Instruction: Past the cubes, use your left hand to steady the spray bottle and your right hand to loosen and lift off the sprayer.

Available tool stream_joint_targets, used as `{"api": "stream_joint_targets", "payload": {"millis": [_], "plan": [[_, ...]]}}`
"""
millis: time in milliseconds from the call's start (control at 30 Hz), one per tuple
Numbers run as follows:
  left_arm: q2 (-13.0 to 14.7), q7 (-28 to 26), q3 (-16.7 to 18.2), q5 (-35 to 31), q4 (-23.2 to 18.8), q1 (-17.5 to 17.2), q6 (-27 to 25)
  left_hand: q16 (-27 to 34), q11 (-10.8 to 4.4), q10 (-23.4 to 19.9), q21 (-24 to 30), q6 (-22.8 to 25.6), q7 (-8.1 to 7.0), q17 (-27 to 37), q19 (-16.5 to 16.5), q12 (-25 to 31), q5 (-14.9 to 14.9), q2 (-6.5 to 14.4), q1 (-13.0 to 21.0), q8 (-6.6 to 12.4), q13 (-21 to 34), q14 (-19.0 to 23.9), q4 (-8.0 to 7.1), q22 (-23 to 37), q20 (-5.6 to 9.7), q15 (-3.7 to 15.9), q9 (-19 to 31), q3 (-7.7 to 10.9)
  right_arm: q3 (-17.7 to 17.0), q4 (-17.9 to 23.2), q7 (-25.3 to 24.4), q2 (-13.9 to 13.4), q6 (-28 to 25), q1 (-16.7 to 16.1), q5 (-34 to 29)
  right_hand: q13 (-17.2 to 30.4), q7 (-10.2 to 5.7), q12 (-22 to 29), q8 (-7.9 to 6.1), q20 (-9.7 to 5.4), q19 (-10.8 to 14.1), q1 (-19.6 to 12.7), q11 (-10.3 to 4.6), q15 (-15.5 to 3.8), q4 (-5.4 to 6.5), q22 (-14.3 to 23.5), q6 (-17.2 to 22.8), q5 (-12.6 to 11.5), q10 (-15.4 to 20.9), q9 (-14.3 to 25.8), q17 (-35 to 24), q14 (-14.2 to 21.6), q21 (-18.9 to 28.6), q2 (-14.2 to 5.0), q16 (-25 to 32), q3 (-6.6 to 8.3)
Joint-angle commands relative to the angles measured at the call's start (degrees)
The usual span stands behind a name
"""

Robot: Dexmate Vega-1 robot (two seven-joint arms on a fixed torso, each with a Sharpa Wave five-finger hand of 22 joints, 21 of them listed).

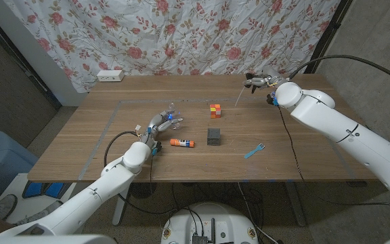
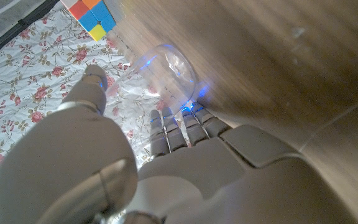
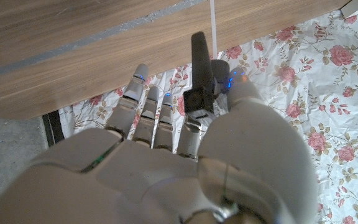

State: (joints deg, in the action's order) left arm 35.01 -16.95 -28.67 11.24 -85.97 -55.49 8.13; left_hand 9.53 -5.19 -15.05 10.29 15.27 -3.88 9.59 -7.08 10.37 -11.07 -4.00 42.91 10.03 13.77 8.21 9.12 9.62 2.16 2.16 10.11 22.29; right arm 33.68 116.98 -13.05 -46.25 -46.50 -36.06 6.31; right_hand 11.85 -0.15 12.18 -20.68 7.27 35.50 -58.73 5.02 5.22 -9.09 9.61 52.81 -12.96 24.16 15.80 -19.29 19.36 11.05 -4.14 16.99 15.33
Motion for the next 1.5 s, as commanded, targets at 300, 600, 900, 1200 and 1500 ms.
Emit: {"api": "stream_joint_targets", "payload": {"millis": [300, 600, 900, 1200, 1500], "plan": [[1.9, 2.4, 0.3, 1.3, -1.7, -0.5, -0.8, 0.2, 1.16, 7.2, -0.2, -8.1, 0.99, 0.1, 4.0, -0.1, -0.3, -1.3, -1.3, -0.26, -2.4, -6.0, 0.39, 0.0, 0.63, 1.58, 0.0, -0.78, -0.4, 0.6, -0.5, -0.2, -0.2, -1.0, 0.5, 0.3, -1.83, -0.2, -0.4, -0.24, 0.4, 0.0, -0.07, -0.3, 0.04, 0.1, 1.8, -0.2, 0.4, 0.3, -0.1, 0.1, 0.0, -0.44, 0.4, -0.33], [2.4, 4.2, 1.3, 3.9, -2.4, -1.4, 0.2, 0.1, 2.35, 11.6, -0.5, -12.0, 1.86, 0.2, 7.8, -0.1, 0.1, -2.3, -2.5, -0.14, -3.0, -10.1, 0.18, 0.0, 0.61, 0.2, 0.0, -1.26, -0.5, 1.1, -0.8, -0.3, -1.1, -1.1, 0.7, 0.3, -1.86, -0.2, -0.4, -0.26, 0.3, 0.0, -0.24, -0.25, 0.03, 0.1, 1.8, -0.3, 0.4, 0.3, -0.2, 0.2, 0.0, -0.45, 0.4, -0.36], [2.7, 6.3, 2.1, 5.7, -2.3, -1.6, 3.0, 0.1, 3.19, 16.4, -0.8, -15.5, 3.15, 0.2, 14.0, -0.2, 0.5, -2.7, -5.2, -0.08, -3.3, -14.7, -0.5, 0.0, 1.85, -0.98, -0.1, -2.01, -0.5, 1.3, -1.3, -0.2, -2.1, -1.2, 0.8, 0.3, -1.89, -0.2, -0.41, -0.19, 0.3, 0.0, -0.18, -0.25, 0.02, 0.1, 1.8, -0.3, 0.5, 0.3, -0.2, 0.2, 0.0, -0.45, 0.5, -0.41], [3.5, 7.7, 2.8, 6.4, -3.4, -1.9, 4.1, 0.2, 3.9, 18.2, -0.7, -16.0, 3.49, 0.2, 16.3, -0.2, 0.6, -2.5, -6.6, 0.09, -3.4, -16.0, -0.8, 0.0, 2.42, -1.56, -0.1, -2.27, -0.7, 1.6, -1.7, -0.3, -1.8, -1.6, 1.1, 0.3, -1.78, -0.2, -0.52, -0.14, 0.4, 0.0, -0.08, -0.18, 0.0, 0.1, 2.0, -0.3, 0.5, 0.3, -0.3, 0.2, 0.0, -0.42, 0.5, -0.46], [3.9, 8.4, 3.9, 7.8, -4.7, -2.9, 5.5, 0.2, 4.06, 19.4, -0.7, -16.7, 3.76, 0.2, 18.1, -0.2, 0.6, -2.3, -7.7, 0.03, -3.5, -17.2, -1.02, 0.0, 2.12, -1.9, -0.1, -2.49, -1.1, 2.5, -2.5, -0.2, -2.8, -2.1, 1.4, 0.3, -1.8, -0.2, -0.51, -0.16, 0.3, 0.0, -0.2, -0.27, 0.02, 0.1, 2.0, -0.3, 0.4, 0.3, -0.3, 0.1, 0.0, -0.44, 0.5, -0.5]]}}
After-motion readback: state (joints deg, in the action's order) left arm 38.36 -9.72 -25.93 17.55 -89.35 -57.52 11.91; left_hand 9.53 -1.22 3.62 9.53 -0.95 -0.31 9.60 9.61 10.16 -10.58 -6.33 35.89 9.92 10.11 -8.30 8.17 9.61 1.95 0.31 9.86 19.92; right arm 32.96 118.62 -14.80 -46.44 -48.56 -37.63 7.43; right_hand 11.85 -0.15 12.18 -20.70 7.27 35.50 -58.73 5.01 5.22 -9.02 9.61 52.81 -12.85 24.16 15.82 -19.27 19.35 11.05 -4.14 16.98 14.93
